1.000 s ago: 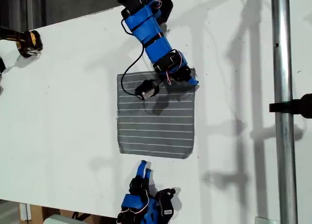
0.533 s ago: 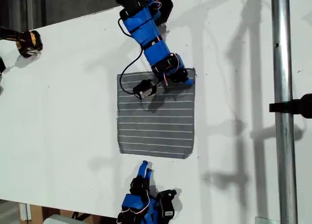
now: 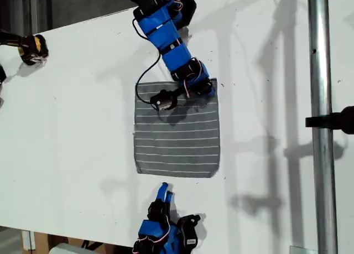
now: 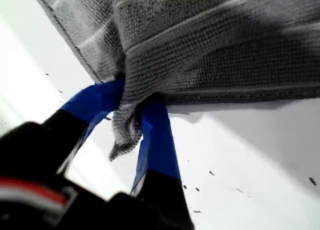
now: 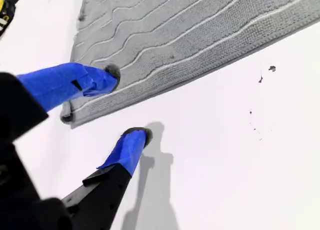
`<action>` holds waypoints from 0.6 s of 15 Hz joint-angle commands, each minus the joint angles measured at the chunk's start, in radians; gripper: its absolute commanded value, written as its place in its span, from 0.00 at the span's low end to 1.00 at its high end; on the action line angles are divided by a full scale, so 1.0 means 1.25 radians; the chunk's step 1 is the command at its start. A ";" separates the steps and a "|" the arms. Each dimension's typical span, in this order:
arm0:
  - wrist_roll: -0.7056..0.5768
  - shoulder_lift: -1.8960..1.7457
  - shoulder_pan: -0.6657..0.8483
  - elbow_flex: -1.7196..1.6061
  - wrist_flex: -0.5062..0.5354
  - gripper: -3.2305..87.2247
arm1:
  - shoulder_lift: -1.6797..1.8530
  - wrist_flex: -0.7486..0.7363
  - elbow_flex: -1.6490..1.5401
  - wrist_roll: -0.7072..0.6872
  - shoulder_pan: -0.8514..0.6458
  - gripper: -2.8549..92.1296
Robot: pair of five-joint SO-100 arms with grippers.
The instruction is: Grasp corners of a towel and fold twice.
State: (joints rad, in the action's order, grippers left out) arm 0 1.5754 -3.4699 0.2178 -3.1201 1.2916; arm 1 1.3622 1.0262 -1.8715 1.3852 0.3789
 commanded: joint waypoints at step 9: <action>-0.044 0.007 -0.023 0.155 -0.021 0.02 | -0.065 -0.004 0.064 -0.020 0.007 0.03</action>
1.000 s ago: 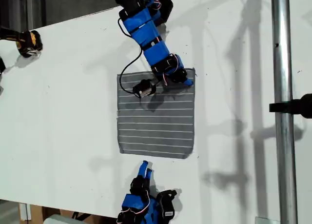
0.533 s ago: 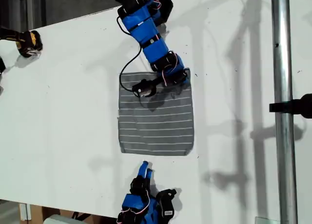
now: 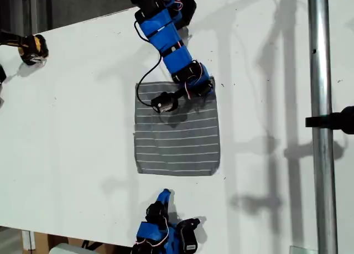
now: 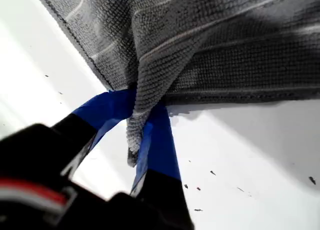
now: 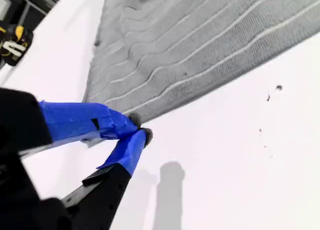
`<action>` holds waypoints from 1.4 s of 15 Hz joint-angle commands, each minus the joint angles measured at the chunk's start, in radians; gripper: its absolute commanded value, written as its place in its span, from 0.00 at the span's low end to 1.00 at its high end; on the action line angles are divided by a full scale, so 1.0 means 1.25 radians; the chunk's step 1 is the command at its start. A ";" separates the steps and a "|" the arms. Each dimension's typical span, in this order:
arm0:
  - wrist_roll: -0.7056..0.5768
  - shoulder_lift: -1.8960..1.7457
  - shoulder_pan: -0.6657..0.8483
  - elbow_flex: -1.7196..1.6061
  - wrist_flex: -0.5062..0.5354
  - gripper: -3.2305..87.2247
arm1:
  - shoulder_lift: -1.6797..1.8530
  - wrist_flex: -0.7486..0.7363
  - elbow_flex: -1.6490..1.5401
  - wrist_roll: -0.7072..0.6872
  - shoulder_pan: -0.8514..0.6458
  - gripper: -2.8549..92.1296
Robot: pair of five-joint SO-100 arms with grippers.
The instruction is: Grasp corners of a towel and fold twice.
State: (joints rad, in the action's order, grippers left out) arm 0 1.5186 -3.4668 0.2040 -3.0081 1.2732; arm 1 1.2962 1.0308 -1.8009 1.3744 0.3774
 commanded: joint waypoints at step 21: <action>-0.495 1.399 -0.385 1.176 0.023 0.02 | -0.015 0.048 0.060 -0.028 0.001 0.03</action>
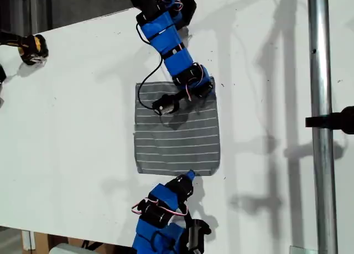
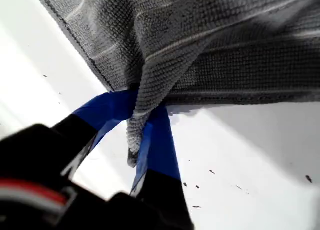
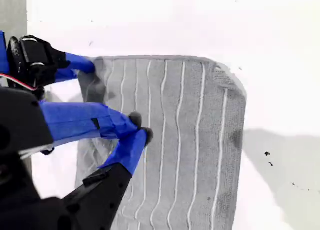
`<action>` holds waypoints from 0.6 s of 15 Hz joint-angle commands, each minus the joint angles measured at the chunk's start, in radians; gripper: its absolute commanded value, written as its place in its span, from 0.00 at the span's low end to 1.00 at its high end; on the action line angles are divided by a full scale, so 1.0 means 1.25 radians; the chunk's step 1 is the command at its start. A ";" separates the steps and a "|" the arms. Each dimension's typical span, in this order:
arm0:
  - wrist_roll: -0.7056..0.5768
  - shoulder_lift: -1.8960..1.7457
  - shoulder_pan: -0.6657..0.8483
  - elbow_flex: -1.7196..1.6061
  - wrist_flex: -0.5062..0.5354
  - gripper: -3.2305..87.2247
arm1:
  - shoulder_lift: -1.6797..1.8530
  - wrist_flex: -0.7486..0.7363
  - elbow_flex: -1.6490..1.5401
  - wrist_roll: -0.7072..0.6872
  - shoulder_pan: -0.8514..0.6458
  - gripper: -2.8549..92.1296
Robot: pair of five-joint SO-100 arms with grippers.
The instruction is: Grasp corners of a towel and fold twice.
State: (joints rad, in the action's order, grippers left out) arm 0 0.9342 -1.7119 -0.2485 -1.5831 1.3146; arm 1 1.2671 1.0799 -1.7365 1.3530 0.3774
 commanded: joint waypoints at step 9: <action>-0.052 -0.002 0.011 -0.031 -0.023 0.35 | 0.004 0.013 0.023 -0.004 0.015 0.03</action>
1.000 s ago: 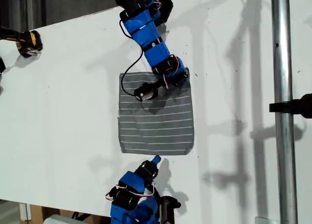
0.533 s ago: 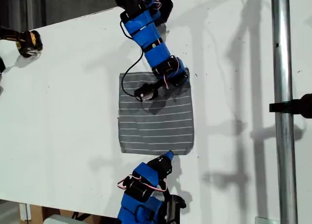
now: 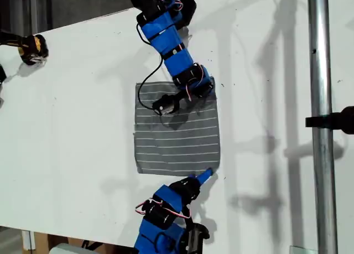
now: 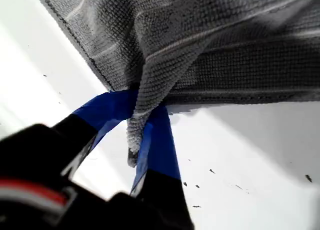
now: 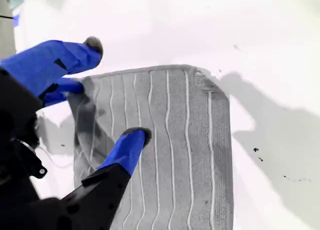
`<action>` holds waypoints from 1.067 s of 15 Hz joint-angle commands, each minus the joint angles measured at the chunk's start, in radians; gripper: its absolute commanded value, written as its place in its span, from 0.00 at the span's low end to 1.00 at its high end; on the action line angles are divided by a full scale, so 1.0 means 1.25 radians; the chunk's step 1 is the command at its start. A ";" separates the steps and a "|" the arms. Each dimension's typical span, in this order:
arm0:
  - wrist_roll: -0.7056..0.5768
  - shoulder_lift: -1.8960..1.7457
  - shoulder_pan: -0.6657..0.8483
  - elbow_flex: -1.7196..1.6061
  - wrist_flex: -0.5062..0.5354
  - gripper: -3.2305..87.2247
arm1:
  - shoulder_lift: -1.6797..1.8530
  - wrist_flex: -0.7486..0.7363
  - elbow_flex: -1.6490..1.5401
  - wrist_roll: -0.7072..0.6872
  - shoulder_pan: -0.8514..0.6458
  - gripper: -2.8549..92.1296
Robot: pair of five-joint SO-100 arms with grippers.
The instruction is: Grasp corners of a towel and fold twice.
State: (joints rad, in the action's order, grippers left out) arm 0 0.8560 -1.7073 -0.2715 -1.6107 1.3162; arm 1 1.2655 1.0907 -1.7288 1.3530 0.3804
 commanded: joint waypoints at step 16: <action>0.155 0.222 -0.013 -0.215 -0.329 0.30 | -0.016 0.012 0.031 0.000 0.025 0.03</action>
State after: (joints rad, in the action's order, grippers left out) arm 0 1.0278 -1.4235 -0.2715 -1.8761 0.9296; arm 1 1.2502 1.0983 -1.7073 1.3530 0.3881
